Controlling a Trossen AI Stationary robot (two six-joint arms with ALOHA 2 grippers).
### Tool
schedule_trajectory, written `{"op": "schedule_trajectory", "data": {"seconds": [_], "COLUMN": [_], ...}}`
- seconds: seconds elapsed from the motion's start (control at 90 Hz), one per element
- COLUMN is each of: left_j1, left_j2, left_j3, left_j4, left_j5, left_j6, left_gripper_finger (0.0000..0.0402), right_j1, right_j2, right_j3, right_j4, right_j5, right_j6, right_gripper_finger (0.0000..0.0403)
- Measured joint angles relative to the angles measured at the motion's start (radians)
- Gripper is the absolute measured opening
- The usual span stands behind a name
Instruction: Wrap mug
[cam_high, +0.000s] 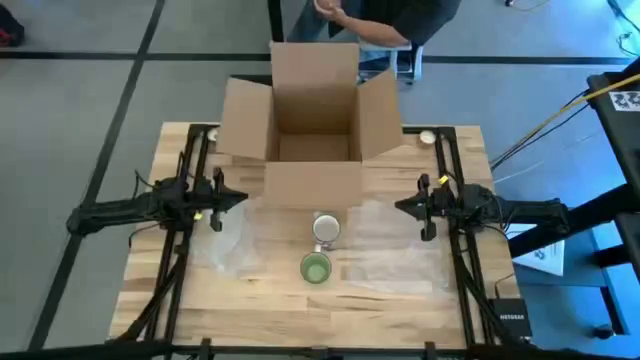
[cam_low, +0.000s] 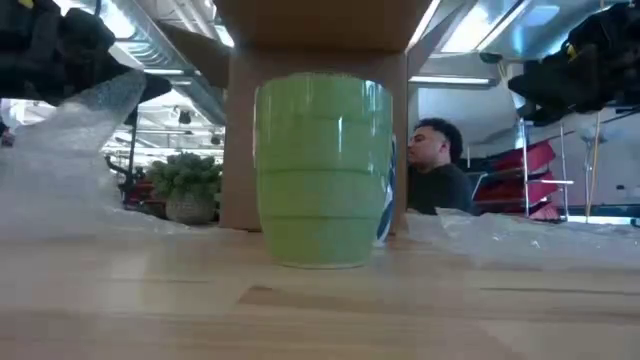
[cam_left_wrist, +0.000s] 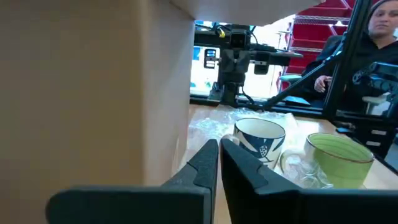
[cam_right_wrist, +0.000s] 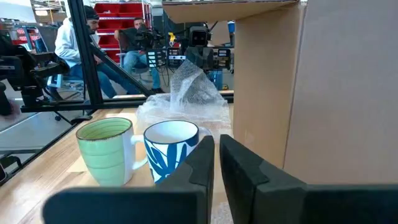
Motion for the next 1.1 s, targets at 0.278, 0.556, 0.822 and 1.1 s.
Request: {"op": "schedule_trajectory", "data": {"seconds": [0.278, 0.556, 0.822, 1.1], "left_j1": [0.000, -0.002, -0.002, -0.004], "left_j2": [0.000, 0.004, 0.030, 0.410], "left_j3": [0.000, 0.000, 0.125, 0.600], "left_j4": [0.001, 0.122, 0.091, -0.581], "left_j5": [0.000, -0.038, -0.055, -0.075], "left_j6": [0.063, -0.158, -0.058, -0.164], "left_gripper_finger": [0.0001, 0.0001, 0.0000, 0.0000], "right_j1": [0.000, 0.000, 0.000, 0.000], "right_j2": [0.000, 0.000, 0.000, 0.000], "right_j3": [0.000, 0.000, 0.000, 0.000], "right_j4": [0.000, 0.000, 0.000, 0.000], "right_j5": [0.000, 0.000, 0.000, 0.000], "right_j6": [0.000, 0.000, 0.000, 0.000], "right_gripper_finger": [0.0012, 0.0012, 0.0012, 0.0012]}}
